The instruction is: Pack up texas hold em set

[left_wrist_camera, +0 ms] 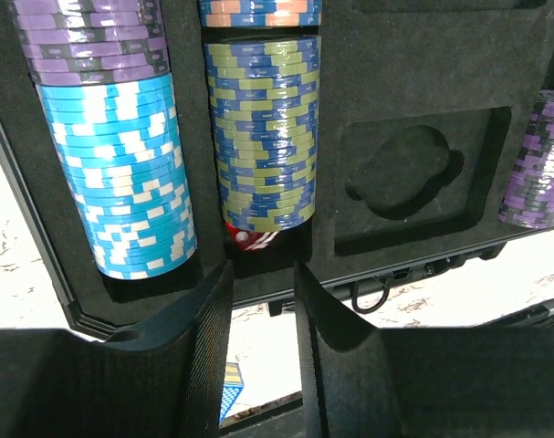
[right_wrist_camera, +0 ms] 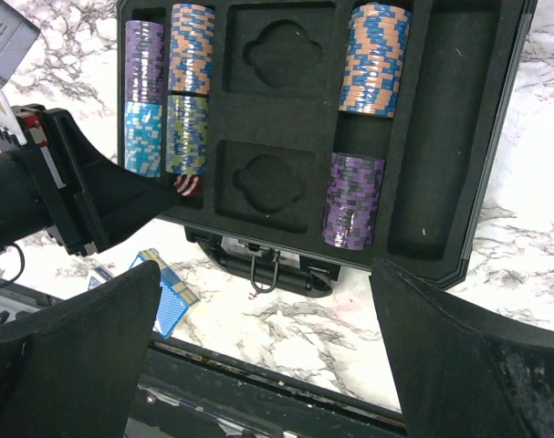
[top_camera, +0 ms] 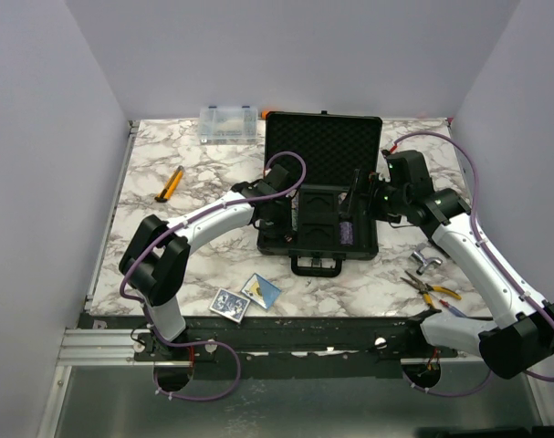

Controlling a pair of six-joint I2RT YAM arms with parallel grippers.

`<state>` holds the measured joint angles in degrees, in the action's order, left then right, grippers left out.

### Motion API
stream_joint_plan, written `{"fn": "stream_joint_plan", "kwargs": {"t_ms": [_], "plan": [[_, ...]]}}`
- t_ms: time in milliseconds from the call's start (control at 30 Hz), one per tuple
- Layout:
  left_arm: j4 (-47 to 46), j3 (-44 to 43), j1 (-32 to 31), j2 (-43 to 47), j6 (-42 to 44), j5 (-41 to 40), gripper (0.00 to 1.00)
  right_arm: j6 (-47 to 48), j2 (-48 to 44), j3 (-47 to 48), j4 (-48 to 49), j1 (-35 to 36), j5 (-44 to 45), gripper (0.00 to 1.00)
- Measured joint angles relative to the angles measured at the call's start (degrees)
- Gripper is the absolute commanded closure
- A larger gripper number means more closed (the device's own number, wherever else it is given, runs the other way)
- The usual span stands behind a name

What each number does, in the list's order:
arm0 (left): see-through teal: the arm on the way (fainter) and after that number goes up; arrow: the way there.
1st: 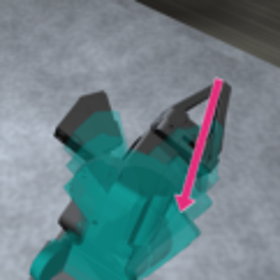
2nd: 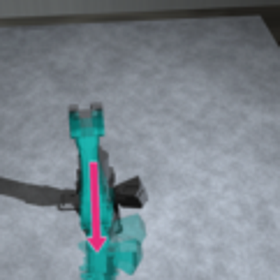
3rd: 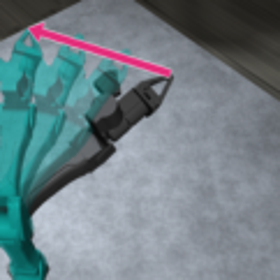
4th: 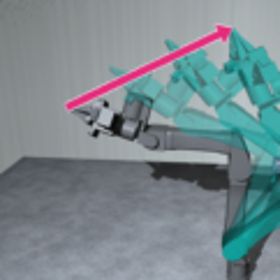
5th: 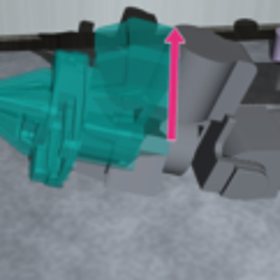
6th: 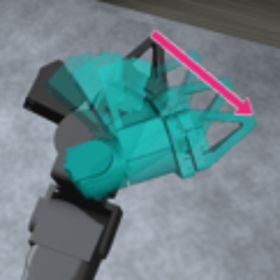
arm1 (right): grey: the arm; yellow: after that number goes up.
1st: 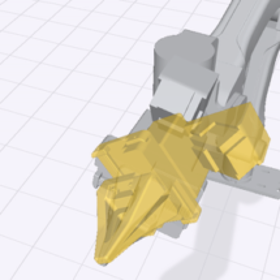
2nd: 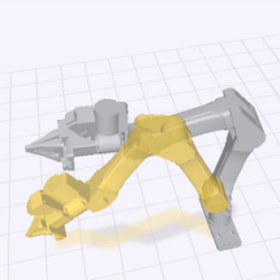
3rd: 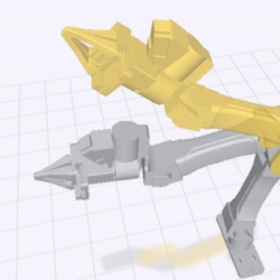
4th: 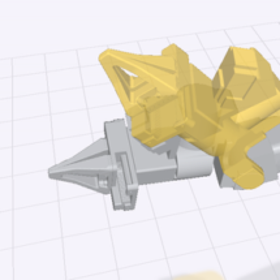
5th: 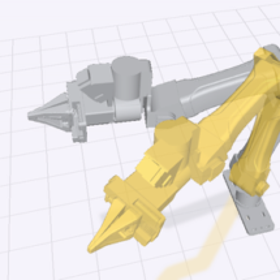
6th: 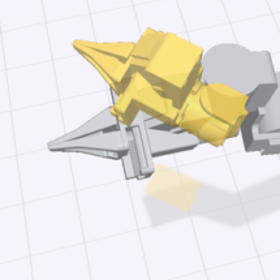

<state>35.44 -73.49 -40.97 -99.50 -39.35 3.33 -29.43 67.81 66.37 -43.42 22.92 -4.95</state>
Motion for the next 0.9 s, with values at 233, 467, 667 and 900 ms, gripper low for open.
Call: {"fn": "stream_joint_plan", "kwargs": {"t_ms": [233,467,667,900], "plan": [[0.2,-0.9,0.0,0.0,-0.2,0.0,0.63,-0.1,0.0,0.0,0.0,0.0,0.0,0.0],[0.4,-1.4,0.0,1.1,-0.5,0.0,0.62,-0.1,0.0,0.0,0.0,0.0,0.0,0.0],[0.2,1.2,0.0,10.9,-0.5,-1.9,0.6,-0.2,0.0,0.0,0.0,0.0,0.0,0.0],[0.5,12.1,0.0,25.5,-2.3,-6.9,0.6,-0.7,0.0,-1.3,0.1,0.0,-0.1,0.0]]}}
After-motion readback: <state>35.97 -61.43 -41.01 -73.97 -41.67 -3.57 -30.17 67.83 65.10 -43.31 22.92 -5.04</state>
